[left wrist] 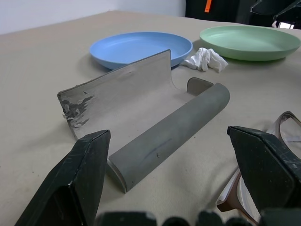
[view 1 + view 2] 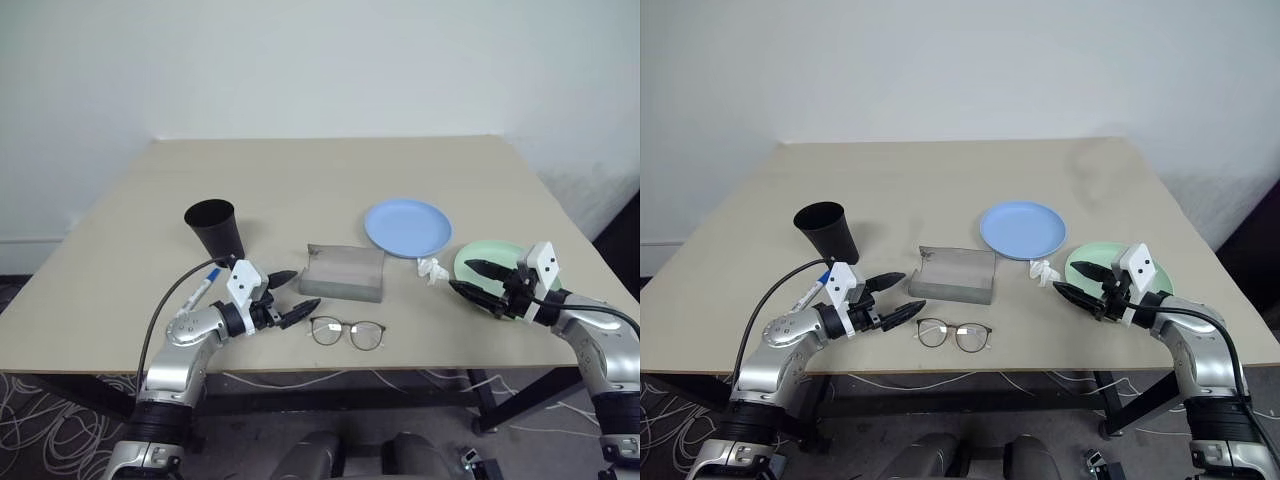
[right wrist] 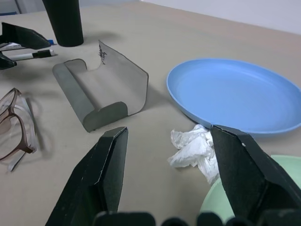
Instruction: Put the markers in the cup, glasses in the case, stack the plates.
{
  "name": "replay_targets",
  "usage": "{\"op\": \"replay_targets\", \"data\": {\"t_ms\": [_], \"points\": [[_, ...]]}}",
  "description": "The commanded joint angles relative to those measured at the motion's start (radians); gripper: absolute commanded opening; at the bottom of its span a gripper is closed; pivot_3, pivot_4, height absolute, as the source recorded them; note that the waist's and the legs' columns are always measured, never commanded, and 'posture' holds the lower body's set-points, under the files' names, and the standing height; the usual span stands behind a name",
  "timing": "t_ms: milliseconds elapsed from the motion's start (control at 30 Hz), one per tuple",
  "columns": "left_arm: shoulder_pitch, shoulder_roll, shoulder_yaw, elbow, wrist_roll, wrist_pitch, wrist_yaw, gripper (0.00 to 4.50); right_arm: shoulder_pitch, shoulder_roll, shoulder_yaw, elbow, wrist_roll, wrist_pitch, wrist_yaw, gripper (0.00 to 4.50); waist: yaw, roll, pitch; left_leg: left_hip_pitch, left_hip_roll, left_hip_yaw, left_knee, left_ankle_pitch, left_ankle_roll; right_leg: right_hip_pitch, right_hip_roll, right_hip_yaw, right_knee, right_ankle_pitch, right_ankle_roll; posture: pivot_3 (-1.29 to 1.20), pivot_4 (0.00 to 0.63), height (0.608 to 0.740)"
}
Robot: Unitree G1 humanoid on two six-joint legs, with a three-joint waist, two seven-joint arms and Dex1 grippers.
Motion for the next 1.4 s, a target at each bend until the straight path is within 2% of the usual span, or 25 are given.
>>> {"op": "replay_targets", "data": {"t_ms": [33,300,733,1067,1400], "points": [[-0.007,0.015,0.016,-0.047,-0.016,-0.002,-0.013,4.22,0.014,0.002,-0.018,-0.079,0.003,-0.004,-0.028,3.05,0.0,0.0,0.0,0.0,0.0,0.0,0.0,0.0,0.0,0.0,0.0,0.0,0.0,0.0,0.0,0.0,0.0,0.738],[-0.027,0.03,0.014,-0.024,-0.016,0.004,-0.046,4.22,0.067,0.017,-0.016,-0.156,0.002,0.022,-0.087,3.05,0.0,0.0,0.0,0.0,0.0,0.0,0.0,0.0,0.0,0.0,0.0,0.0,0.0,0.0,0.0,0.0,0.0,0.738],[-0.035,0.03,0.018,-0.024,-0.02,0.003,-0.051,4.22,0.038,0.039,0.02,-0.176,-0.056,0.02,-0.183,3.05,0.0,0.0,0.0,0.0,0.0,0.0,0.0,0.0,0.0,0.0,0.0,0.0,0.0,0.0,0.0,0.0,0.0,0.738],[-0.038,0.003,0.002,-0.059,-0.032,0.025,-0.049,4.22,0.034,0.025,0.072,-0.229,-0.188,0.072,-0.302,3.05,0.0,0.0,0.0,0.0,0.0,0.0,0.0,0.0,0.0,0.0,0.0,0.0,0.001,0.0,0.0,0.0,0.0,0.738],[-0.017,-0.063,-0.035,-0.153,-0.048,0.075,-0.024,4.22,0.035,0.057,0.147,-0.231,-0.321,0.215,-0.445,3.05,0.0,0.0,0.0,0.0,0.0,0.0,0.001,0.0,0.0,0.0,0.0,0.0,0.001,0.0,0.0,0.0,0.0,0.738]]}}
